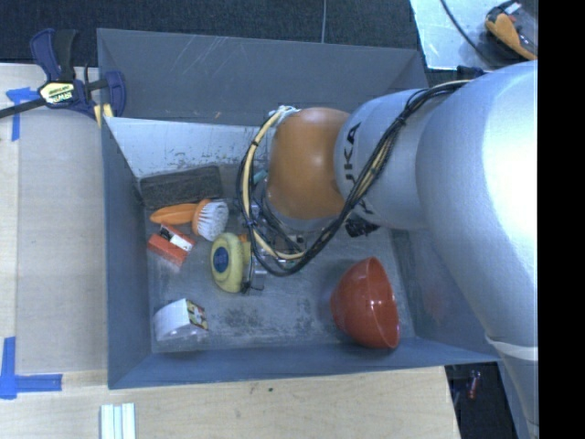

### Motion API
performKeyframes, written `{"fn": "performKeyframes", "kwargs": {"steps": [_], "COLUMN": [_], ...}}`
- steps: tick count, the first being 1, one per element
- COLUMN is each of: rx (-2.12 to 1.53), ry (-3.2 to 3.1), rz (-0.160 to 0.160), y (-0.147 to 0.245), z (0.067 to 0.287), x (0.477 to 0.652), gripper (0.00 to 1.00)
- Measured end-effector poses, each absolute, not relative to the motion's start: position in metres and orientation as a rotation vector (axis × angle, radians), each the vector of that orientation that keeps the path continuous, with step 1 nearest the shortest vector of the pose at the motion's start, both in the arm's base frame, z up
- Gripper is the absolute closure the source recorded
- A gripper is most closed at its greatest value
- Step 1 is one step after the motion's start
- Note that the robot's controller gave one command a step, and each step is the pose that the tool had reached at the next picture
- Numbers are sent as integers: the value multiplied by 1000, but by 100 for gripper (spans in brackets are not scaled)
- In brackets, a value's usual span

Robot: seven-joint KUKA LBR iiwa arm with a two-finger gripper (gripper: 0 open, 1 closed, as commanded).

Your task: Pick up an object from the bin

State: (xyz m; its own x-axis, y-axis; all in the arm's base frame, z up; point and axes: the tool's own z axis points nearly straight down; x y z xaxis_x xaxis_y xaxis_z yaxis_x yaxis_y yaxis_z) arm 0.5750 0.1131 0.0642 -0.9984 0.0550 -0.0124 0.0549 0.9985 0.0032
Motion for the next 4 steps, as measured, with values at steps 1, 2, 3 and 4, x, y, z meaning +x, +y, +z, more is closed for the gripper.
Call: {"fn": "performKeyframes", "kwargs": {"steps": [1, 2, 3, 4], "rx": [-152, 76, 77, 77], "ry": [3105, 3122, 3122, 3128], "rz": [5, 10, 10, 7], "y": [128, 115, 115, 114], "z": [71, 67, 67, 87], "x": [580, 577, 577, 575], "gripper": [0, 100, 100, 100]}}
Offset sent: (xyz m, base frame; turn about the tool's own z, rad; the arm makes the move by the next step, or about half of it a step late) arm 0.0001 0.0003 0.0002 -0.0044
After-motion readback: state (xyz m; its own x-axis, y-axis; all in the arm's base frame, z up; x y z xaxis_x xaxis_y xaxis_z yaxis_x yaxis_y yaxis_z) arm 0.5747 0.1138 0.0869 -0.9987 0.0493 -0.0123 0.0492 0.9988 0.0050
